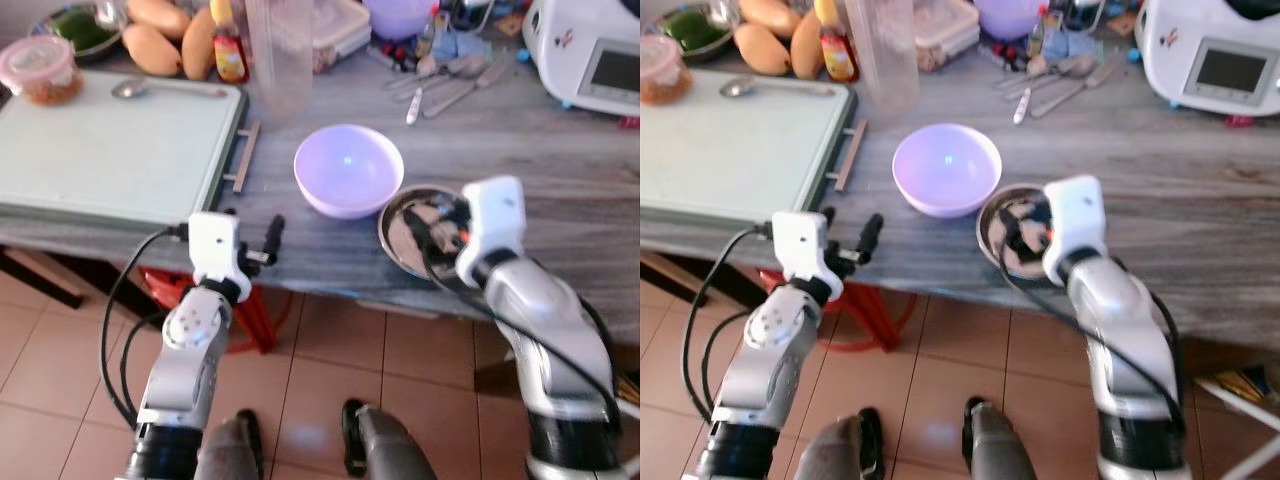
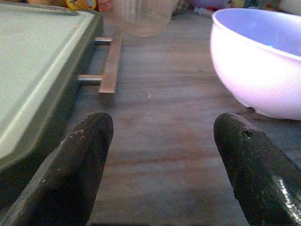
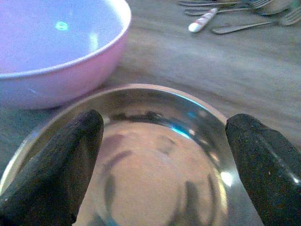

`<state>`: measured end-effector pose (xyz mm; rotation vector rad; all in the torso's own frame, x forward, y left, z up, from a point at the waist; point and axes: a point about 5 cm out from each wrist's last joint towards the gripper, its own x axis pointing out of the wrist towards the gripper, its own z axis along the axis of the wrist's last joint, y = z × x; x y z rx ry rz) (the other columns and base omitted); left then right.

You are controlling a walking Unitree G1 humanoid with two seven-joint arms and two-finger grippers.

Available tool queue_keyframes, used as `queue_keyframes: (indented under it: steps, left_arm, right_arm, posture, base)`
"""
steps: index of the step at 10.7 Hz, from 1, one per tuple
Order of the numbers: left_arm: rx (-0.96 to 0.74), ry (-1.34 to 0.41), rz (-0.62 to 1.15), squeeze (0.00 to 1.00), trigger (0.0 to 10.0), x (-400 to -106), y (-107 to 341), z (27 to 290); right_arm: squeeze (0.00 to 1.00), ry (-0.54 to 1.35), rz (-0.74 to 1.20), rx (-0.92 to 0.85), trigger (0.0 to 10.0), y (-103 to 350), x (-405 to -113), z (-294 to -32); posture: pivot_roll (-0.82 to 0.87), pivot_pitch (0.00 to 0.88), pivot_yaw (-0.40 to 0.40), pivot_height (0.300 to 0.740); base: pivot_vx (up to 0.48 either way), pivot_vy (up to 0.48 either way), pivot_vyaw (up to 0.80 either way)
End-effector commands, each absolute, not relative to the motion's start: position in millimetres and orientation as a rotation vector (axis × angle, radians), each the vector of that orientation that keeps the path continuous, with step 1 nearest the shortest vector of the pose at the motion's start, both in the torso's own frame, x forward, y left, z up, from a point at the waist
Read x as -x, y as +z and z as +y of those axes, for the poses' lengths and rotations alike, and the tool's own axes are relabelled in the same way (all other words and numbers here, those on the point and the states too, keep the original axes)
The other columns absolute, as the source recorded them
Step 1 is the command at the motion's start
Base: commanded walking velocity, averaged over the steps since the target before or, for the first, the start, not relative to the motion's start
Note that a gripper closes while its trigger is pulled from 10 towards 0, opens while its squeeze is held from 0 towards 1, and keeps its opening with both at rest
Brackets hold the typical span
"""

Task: Setting the table

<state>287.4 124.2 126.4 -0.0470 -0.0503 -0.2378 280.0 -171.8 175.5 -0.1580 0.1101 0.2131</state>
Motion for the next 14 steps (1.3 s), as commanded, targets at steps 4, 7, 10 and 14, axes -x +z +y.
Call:
queue_keyframes:
  steps: [4, 7, 10, 14]
  left_arm:
    - [0.020, -0.229, -0.030, 0.00, 10.0, -287, 122, 129]
    - [0.019, -0.225, -0.035, 0.00, 10.0, -287, 122, 129]
    - [0.011, -0.231, -0.044, 0.00, 10.0, -288, 126, 128]
    - [-0.046, -0.241, -0.015, 0.00, 10.0, -280, 116, 140]
  right_arm:
    - [0.00, 0.201, 0.017, 0.163, 10.0, 181, -267, -164]
    - [0.00, 0.225, 0.006, 0.173, 10.0, 179, -269, -165]
    - [0.00, 0.207, -0.020, 0.167, 10.0, 172, -273, -170]
    - [0.00, 0.137, 0.058, 0.198, 10.0, 135, -282, -182]
  posture:
    - [-0.13, 0.187, 0.009, 0.740]
    - [-0.12, 0.167, 0.001, 0.740]
    - [-0.09, 0.139, 0.005, 0.740]
    - [-0.08, 0.127, 0.029, 0.740]
  base:
    - [-0.290, 0.000, 0.00]
    - [-0.309, 0.000, 0.00]
    - [-0.306, 0.000, 0.00]
    - [-0.307, 0.000, 0.00]
